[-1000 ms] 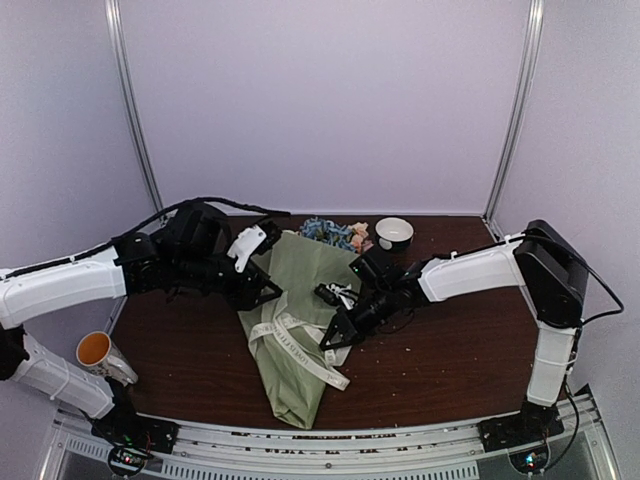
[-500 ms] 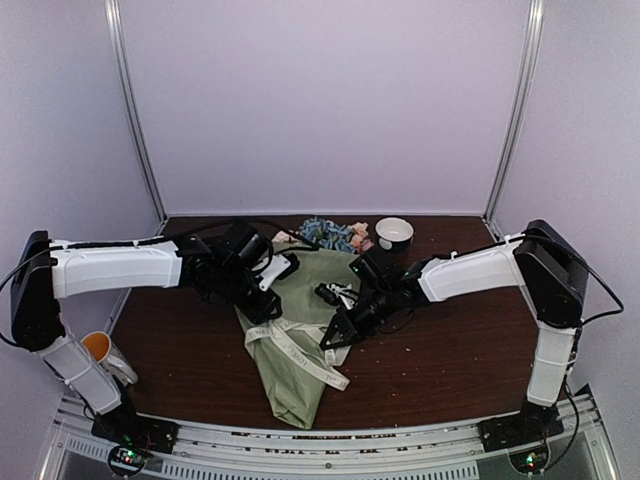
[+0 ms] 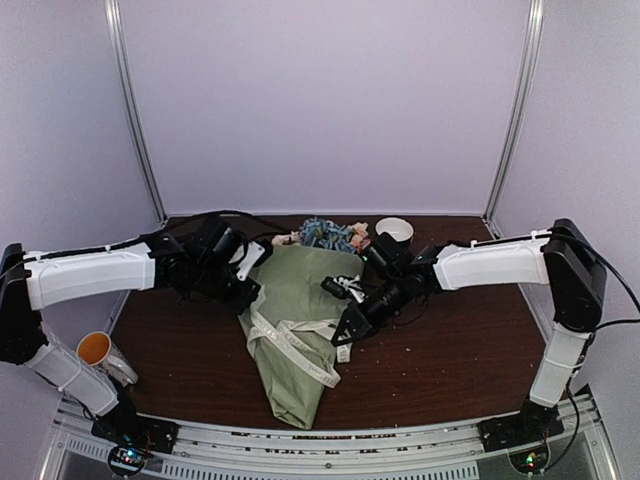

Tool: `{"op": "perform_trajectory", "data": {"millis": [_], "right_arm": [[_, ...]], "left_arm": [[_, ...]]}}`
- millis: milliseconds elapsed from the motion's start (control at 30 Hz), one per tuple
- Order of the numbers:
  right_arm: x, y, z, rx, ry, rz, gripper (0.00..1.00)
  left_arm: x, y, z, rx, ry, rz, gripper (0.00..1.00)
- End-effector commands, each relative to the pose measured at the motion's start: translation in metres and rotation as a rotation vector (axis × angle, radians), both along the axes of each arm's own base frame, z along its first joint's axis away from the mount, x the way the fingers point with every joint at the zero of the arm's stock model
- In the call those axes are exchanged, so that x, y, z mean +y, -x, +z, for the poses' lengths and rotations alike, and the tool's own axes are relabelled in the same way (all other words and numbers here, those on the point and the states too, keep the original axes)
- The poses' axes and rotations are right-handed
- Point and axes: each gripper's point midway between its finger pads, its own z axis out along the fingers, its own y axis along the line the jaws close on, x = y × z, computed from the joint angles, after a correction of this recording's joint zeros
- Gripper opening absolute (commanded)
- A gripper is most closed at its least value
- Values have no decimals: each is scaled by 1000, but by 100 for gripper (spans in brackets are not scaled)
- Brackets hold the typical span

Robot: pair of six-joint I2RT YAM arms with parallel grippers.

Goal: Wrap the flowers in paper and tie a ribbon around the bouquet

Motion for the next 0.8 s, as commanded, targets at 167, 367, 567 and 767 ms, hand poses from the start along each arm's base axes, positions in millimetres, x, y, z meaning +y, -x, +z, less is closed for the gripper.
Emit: {"op": "perform_trajectory", "data": {"millis": [167, 367, 567, 767], "right_arm": [[-48, 21, 88, -128, -74, 148, 0], [-51, 36, 151, -227, -207, 216, 0], [-43, 52, 219, -344, -348, 256, 0], [-25, 68, 275, -462, -440, 304, 0]], "left_arm": [[122, -50, 36, -256, 71, 453, 0], [183, -51, -10, -200, 6, 678, 0], [211, -51, -41, -152, -14, 778, 0], [212, -49, -59, -111, -18, 779, 0]]}}
